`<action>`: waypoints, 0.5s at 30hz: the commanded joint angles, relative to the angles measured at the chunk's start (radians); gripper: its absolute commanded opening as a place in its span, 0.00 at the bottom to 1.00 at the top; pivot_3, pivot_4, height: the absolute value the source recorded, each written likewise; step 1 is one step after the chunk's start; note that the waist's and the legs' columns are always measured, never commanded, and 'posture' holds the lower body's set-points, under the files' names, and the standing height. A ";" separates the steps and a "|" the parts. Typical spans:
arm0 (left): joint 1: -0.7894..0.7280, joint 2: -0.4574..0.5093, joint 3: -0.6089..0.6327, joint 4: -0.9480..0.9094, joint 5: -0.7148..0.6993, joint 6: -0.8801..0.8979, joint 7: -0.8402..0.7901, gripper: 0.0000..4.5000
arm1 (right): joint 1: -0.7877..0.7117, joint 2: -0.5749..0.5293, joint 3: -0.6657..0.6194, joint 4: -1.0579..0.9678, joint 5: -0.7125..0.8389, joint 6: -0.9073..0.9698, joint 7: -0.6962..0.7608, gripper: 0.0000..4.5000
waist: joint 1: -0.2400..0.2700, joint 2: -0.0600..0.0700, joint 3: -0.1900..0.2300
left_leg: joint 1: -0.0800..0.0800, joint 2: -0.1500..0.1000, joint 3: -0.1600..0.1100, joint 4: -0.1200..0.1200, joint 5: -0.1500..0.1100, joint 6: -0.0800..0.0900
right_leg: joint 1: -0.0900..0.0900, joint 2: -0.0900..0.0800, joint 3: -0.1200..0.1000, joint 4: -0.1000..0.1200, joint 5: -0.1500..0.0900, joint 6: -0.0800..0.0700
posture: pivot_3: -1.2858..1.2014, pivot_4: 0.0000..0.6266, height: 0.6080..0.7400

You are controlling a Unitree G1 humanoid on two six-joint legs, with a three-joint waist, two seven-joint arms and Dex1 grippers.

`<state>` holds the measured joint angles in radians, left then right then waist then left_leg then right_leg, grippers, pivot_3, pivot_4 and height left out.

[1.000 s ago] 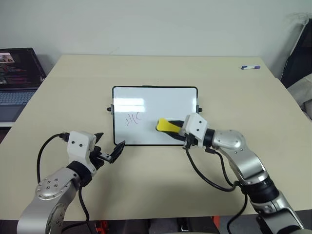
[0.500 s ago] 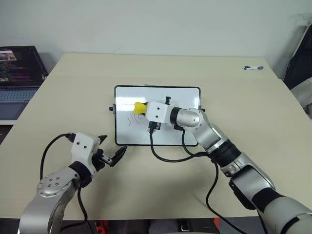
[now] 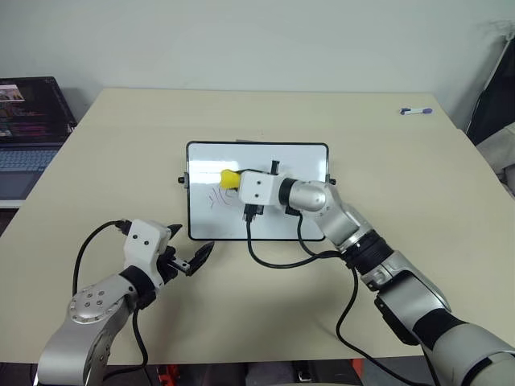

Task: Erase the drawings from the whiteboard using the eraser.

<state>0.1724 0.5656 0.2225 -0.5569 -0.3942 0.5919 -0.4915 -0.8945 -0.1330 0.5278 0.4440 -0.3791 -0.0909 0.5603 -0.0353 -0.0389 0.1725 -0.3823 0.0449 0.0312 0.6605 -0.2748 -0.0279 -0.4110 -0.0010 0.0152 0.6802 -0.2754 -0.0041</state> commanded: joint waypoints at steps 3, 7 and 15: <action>-0.032 0.022 -0.010 -0.058 -0.011 0.031 -0.004 1.00 | -0.002 -0.033 0.078 0.001 -0.040 -0.026 0.141 0.24 | 0.002 0.000 0.000 | 0.001 0.000 -0.001 0.000 0.000 0.000 | 0.001 0.000 0.000 0.000 0.000 0.000 | 0.52 0.24 1.00; -0.035 0.023 -0.008 -0.055 -0.011 0.034 -0.008 1.00 | -0.036 -0.028 0.047 0.046 -0.062 -0.039 0.062 0.24 | 0.004 0.000 0.000 | 0.001 0.000 -0.001 0.001 0.000 0.000 | 0.002 0.000 -0.001 0.000 0.000 0.000 | 0.52 0.24 1.00; -0.021 0.020 -0.011 -0.044 -0.008 0.017 -0.019 1.00 | -0.112 -0.037 0.007 0.218 -0.080 -0.060 -0.060 0.24 | 0.007 -0.001 -0.001 | 0.003 -0.001 -0.002 0.002 0.001 0.000 | 0.004 0.000 -0.001 0.001 0.000 -0.001 | 0.52 0.24 1.00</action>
<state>0.1514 0.5818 0.2031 -0.5776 -0.3986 0.6262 -0.5053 -1.0353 -0.1504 0.5140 0.6311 -0.4451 -0.1606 0.4527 -0.0280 -0.0401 0.1716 -0.3787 0.0444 0.0299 0.6623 -0.2739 -0.0283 -0.4068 -0.0012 0.0146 0.6806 -0.2751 -0.0048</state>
